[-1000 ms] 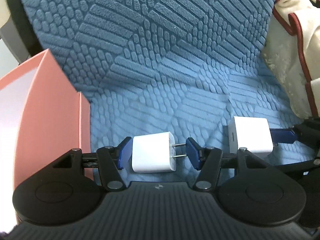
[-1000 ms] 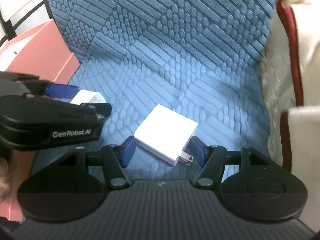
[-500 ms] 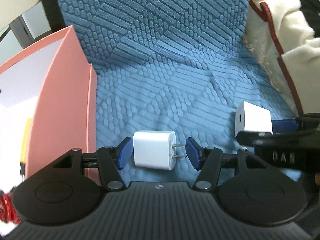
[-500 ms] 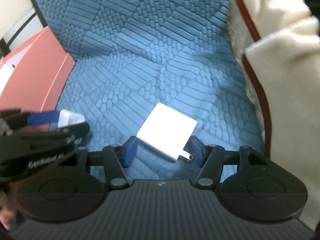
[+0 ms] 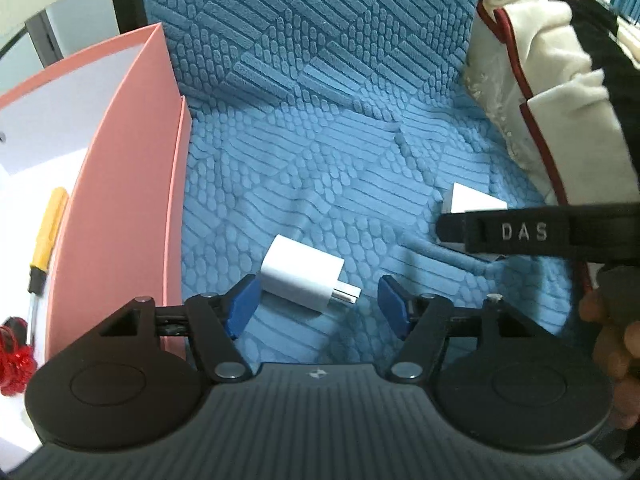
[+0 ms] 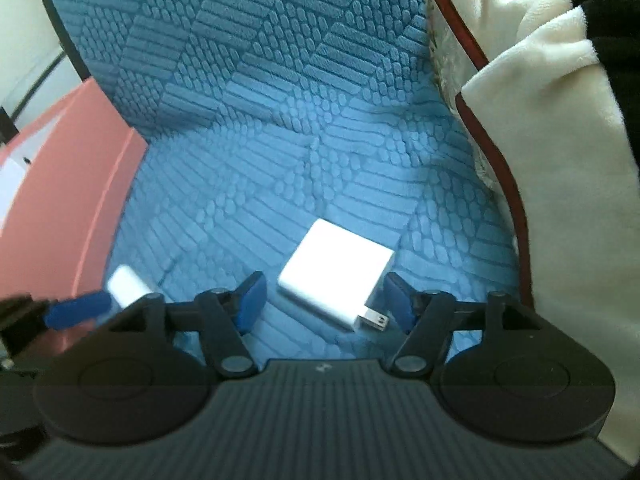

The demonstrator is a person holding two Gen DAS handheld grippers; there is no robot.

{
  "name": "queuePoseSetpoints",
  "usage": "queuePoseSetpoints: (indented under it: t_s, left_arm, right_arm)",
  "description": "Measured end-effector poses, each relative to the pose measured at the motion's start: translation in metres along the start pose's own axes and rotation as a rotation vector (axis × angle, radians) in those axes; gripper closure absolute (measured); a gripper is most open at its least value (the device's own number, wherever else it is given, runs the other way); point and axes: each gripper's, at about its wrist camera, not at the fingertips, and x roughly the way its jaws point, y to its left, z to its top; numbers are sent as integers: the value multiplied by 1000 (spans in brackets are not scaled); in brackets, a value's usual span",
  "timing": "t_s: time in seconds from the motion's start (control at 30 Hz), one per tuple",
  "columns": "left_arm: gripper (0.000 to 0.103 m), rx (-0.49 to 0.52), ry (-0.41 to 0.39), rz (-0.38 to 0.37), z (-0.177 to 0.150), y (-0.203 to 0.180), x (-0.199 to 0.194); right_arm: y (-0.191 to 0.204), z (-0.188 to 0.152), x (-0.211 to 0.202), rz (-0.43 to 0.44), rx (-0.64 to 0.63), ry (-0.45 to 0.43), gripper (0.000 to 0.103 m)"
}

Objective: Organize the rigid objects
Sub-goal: 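Lift the small adapter with the left gripper while the right lifts the larger adapter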

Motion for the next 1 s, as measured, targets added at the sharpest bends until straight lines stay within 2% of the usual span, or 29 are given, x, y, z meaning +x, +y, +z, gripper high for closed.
queuePoseSetpoints:
  t_s: [0.07, 0.3, 0.43, 0.7, 0.8, 0.83, 0.9, 0.93, 1.0]
  left_arm:
    - [31, -12, -9, -1, 0, 1, -2]
    - [31, -41, -49, -13, 1, 7, -9]
    - [31, -75, -55, -28, 2, 13, -7]
    - [32, -55, -31, -38, 1, 11, 3]
    - [33, -58, -21, -30, 0, 13, 9]
    - [39, -59, -20, -32, 0, 14, 11]
    - [40, -70, -30, -40, 0, 15, 12]
    - [48, -69, -41, -37, 0, 15, 11]
    - [48, -62, -56, -27, -1, 13, 10]
  right_arm:
    - [-2, 2, 2, 4, 27, -4, 27]
    - [-1, 6, 7, -23, 32, -25, 28]
    - [0, 8, 11, -64, 26, -34, 40]
    - [7, 10, 12, -64, -25, -50, 47]
    - [9, 10, 11, -60, -44, -49, 48]
    - [10, 10, 11, -60, -49, -48, 48]
    - [11, 10, 11, -55, -53, -46, 48]
    - [11, 10, 10, -52, -57, -45, 48]
    - [13, 10, 9, -46, -71, -43, 48]
